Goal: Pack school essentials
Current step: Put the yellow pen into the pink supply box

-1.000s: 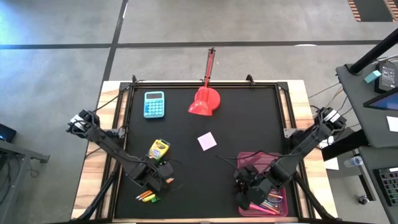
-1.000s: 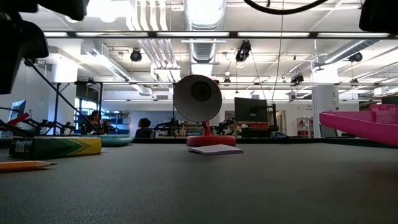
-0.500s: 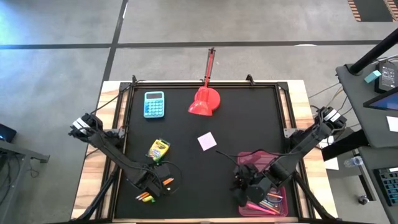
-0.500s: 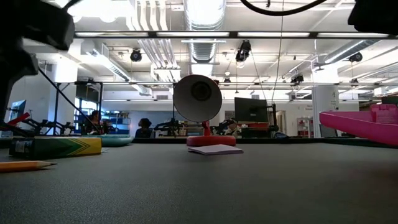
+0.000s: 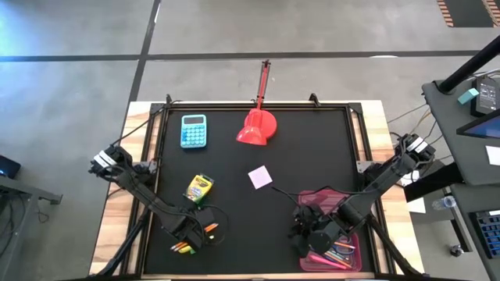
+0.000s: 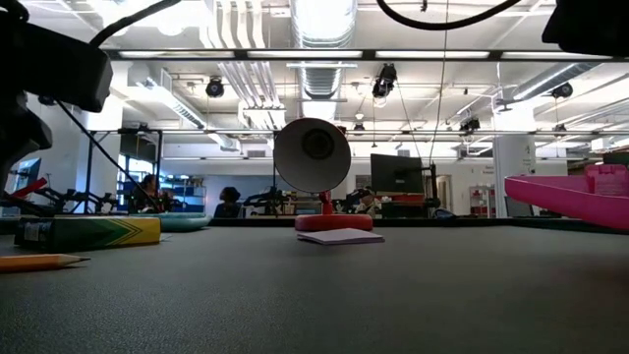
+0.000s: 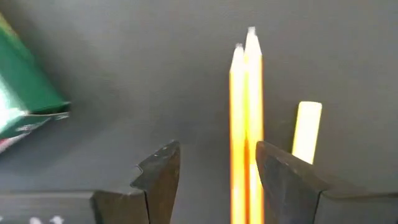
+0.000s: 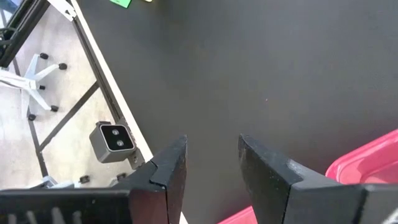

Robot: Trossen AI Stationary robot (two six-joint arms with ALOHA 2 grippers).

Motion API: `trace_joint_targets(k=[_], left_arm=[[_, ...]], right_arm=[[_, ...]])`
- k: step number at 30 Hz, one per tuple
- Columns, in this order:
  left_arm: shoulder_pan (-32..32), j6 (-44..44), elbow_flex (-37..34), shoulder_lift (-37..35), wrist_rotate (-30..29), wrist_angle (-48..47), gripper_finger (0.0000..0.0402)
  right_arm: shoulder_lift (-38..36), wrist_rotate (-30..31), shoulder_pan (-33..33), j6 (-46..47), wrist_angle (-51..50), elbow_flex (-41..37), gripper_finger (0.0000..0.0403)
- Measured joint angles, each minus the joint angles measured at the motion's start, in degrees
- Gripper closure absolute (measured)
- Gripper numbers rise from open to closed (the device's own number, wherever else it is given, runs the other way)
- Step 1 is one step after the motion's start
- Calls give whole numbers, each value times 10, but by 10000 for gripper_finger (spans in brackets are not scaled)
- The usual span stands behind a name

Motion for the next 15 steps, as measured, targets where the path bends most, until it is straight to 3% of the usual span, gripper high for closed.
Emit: trace_joint_targets(k=[15], left_arm=[[-3,4,-6,9,4,54,208]], right_arm=[[0,0,0,1,0,0,271]])
